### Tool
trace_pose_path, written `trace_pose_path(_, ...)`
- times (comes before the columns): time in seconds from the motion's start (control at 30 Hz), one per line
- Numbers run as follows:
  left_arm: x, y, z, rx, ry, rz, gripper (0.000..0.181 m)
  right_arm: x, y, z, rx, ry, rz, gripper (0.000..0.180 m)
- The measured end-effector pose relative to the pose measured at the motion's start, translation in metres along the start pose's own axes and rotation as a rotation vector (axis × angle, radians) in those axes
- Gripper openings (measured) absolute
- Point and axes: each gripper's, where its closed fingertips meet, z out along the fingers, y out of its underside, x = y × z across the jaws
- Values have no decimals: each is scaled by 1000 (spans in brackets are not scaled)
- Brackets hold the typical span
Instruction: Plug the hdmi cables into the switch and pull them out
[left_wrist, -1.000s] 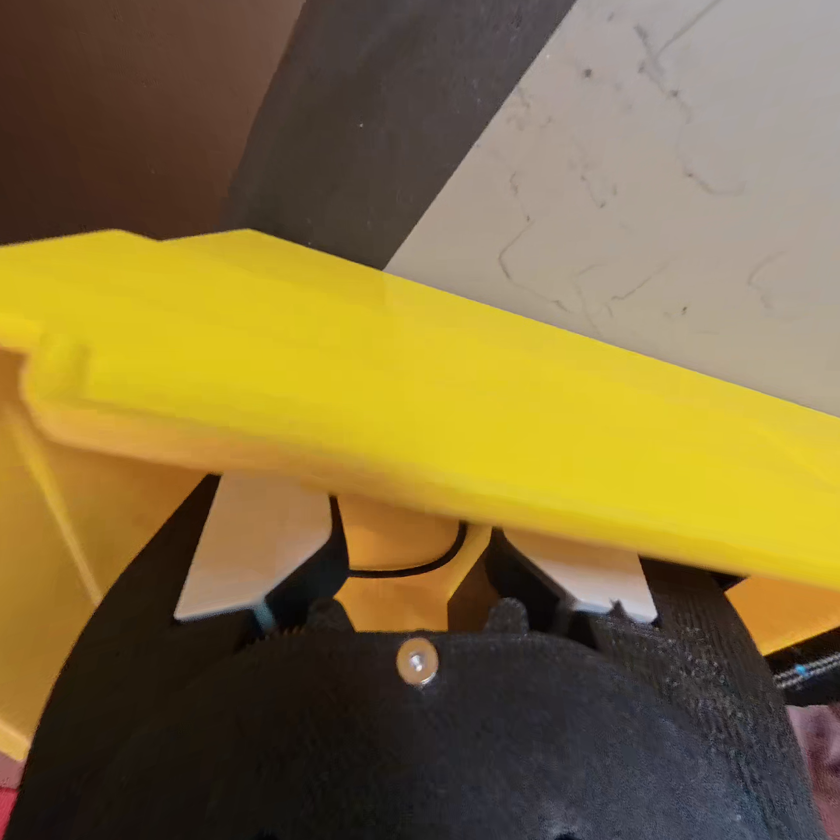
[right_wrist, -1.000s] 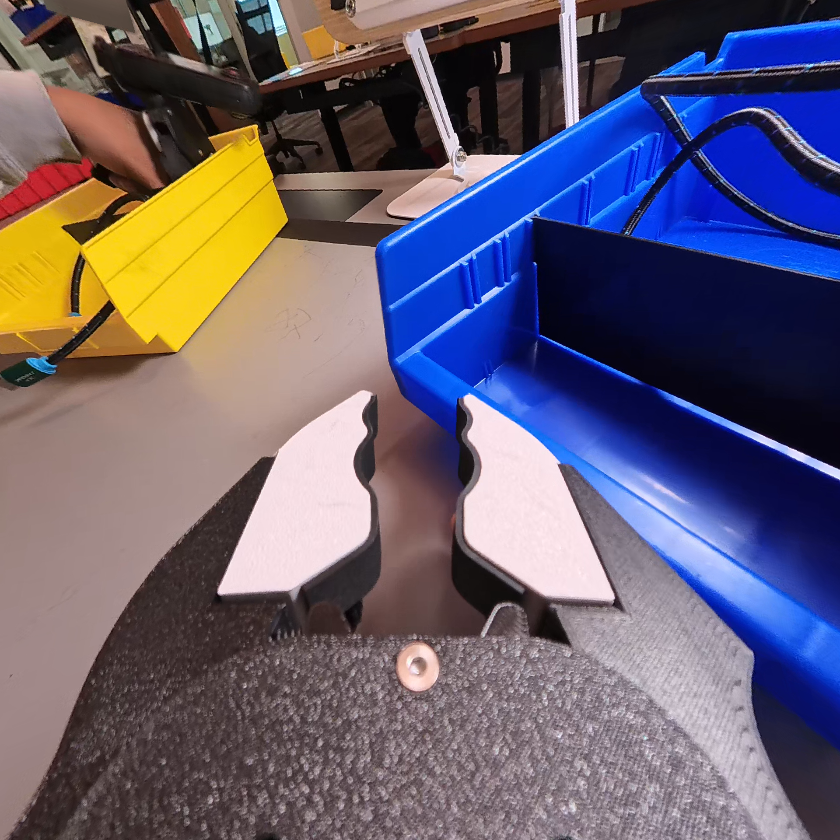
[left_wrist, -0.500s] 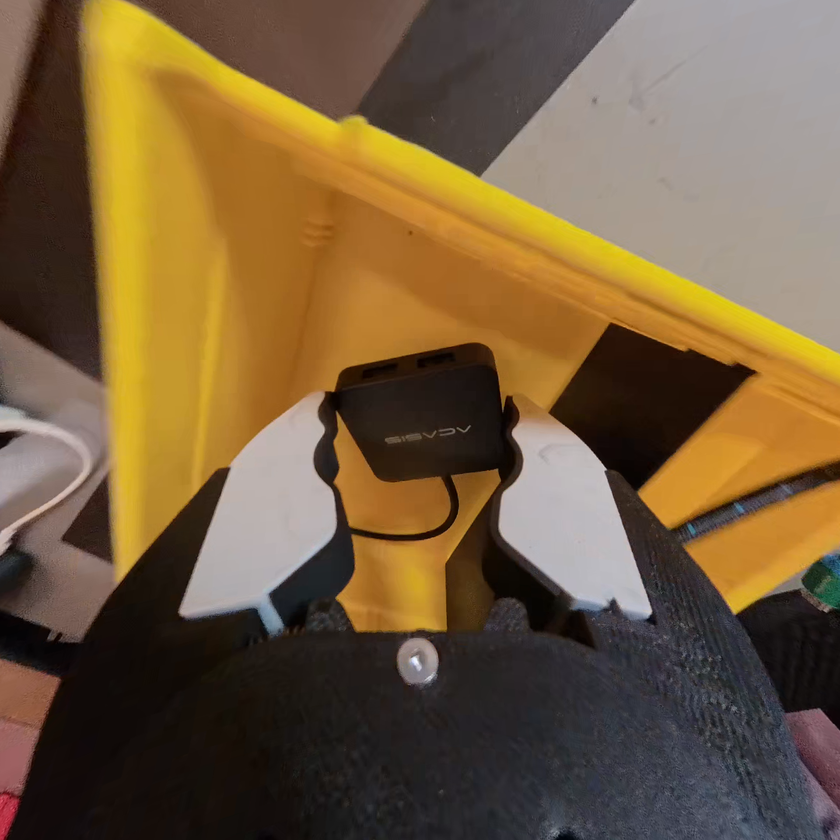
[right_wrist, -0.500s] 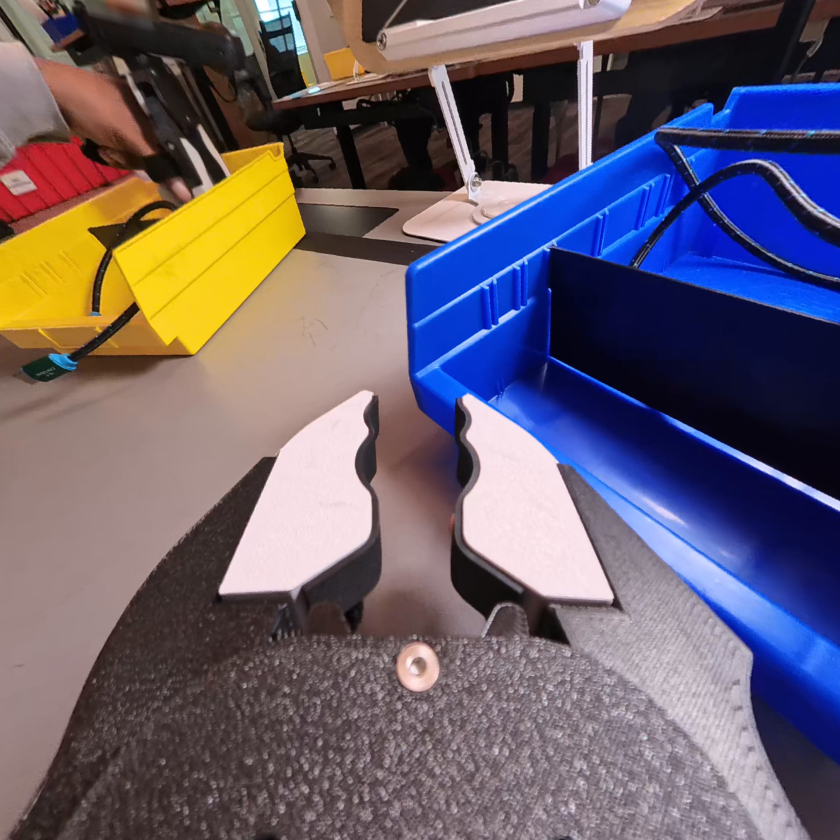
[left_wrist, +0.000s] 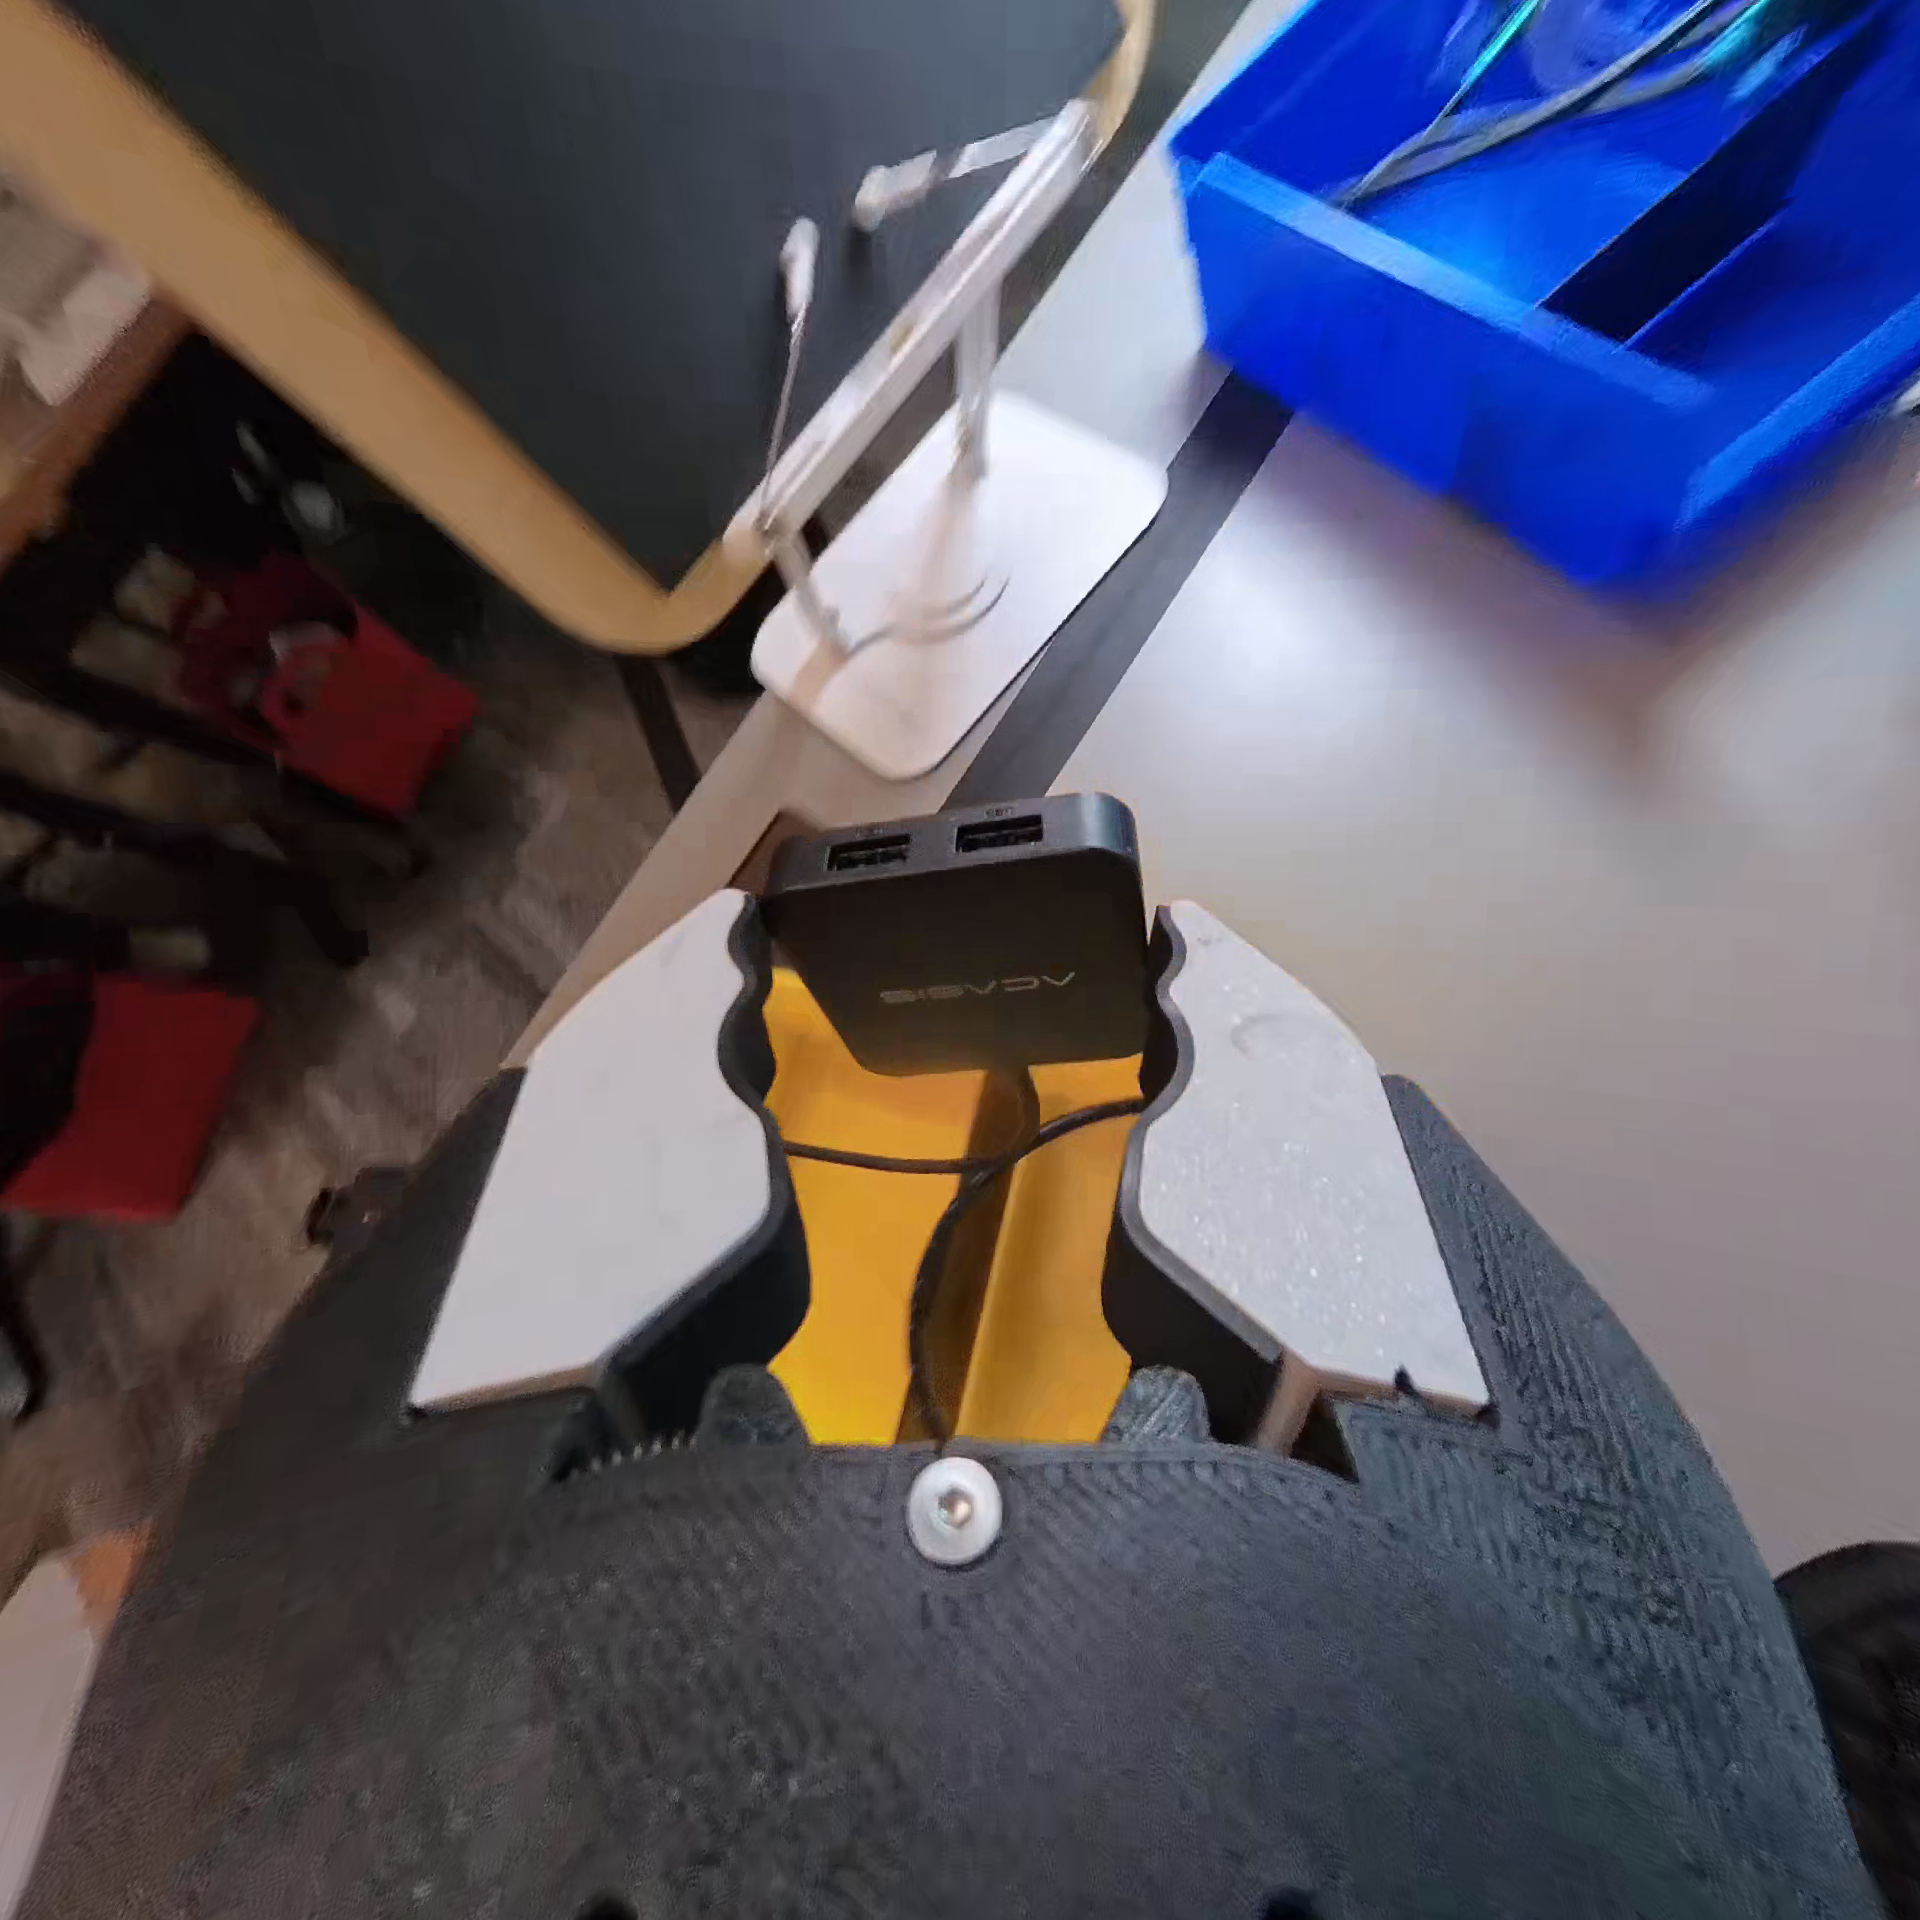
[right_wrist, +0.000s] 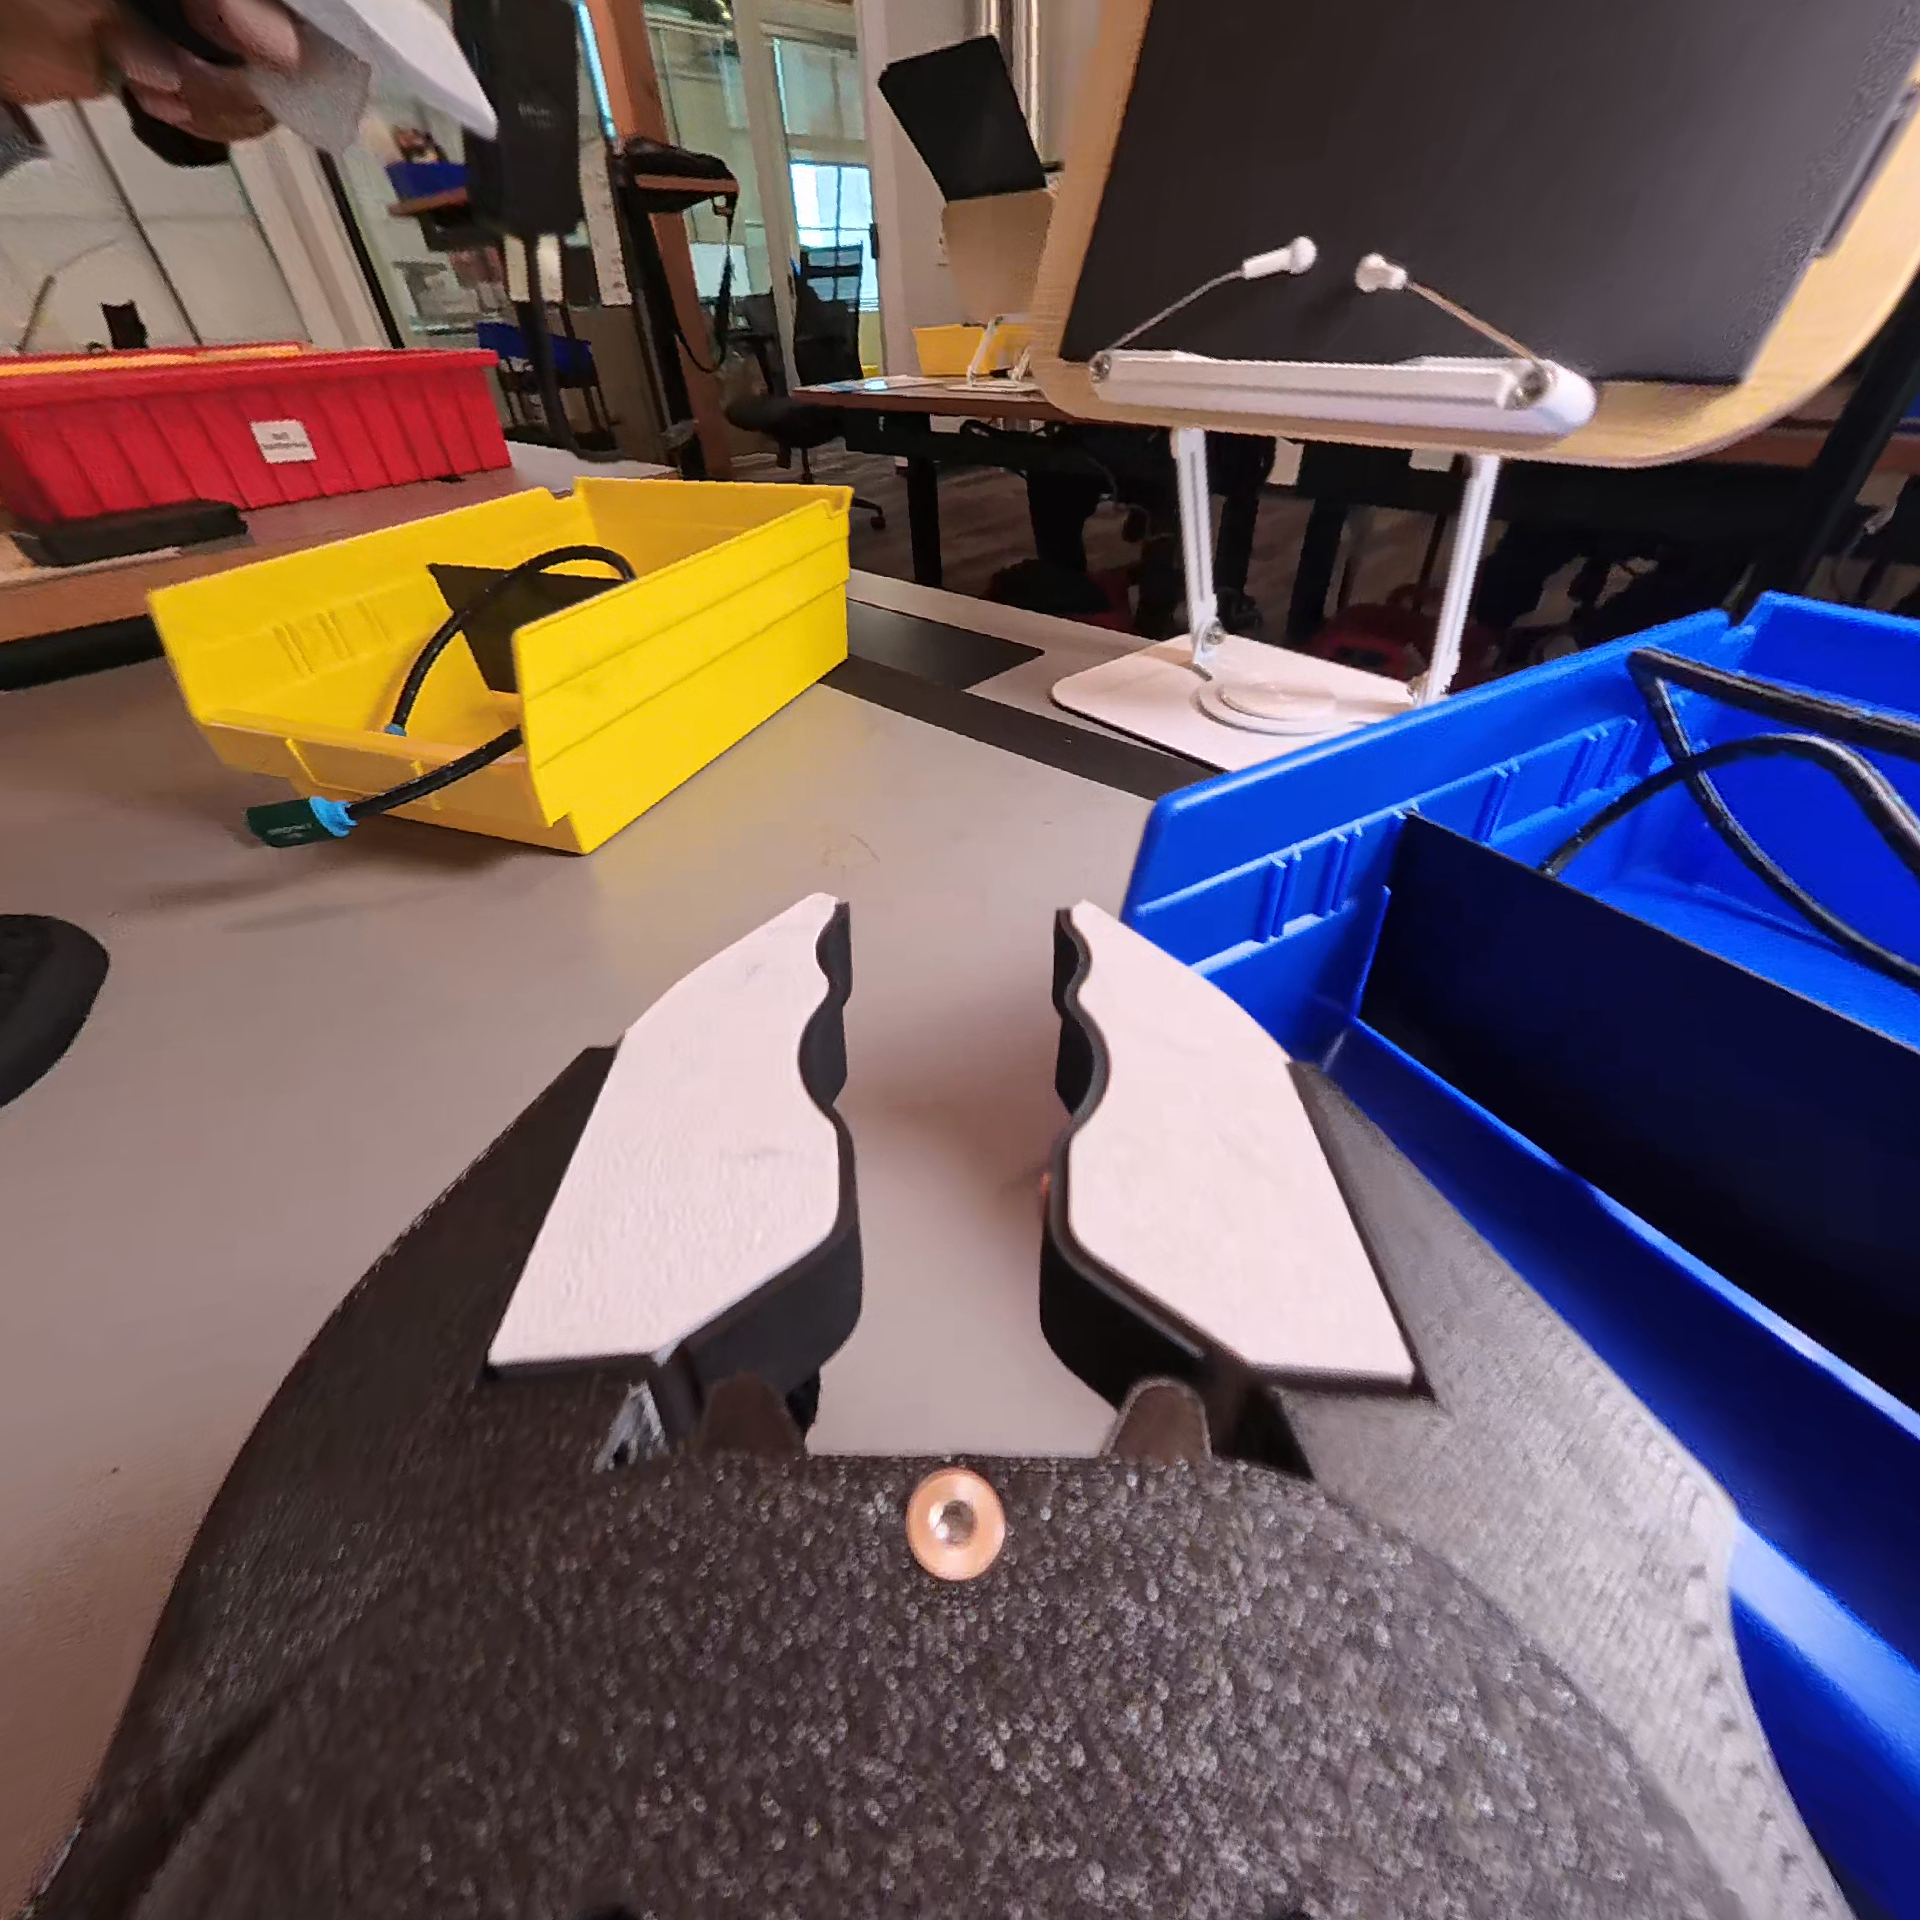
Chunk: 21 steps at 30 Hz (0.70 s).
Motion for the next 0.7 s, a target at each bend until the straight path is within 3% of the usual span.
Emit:
trace_pose_path(0.03, 18, -10, -5, 60, 19, 17, 71, -4, -2, 0, 9, -8, -17, 37)
trace_pose_path(0.17, 108, -38, -12, 310, 206, -39, 70, -25, -13, -2, 63, -60, -69, 40)
trace_pose_path(0.33, 206, -40, 2, 513, 649, -392, 70, -60, -17, -3, 94, -149, -191, 44)
trace_pose_path(0.53, 246, -33, 30, 580, 930, -682, 70, -98, -16, -5, 105, -278, -269, 46)
trace_pose_path(0.7, 268, -23, 39, 556, 1033, -715, 70, -107, -14, -3, 95, -318, -272, 46)
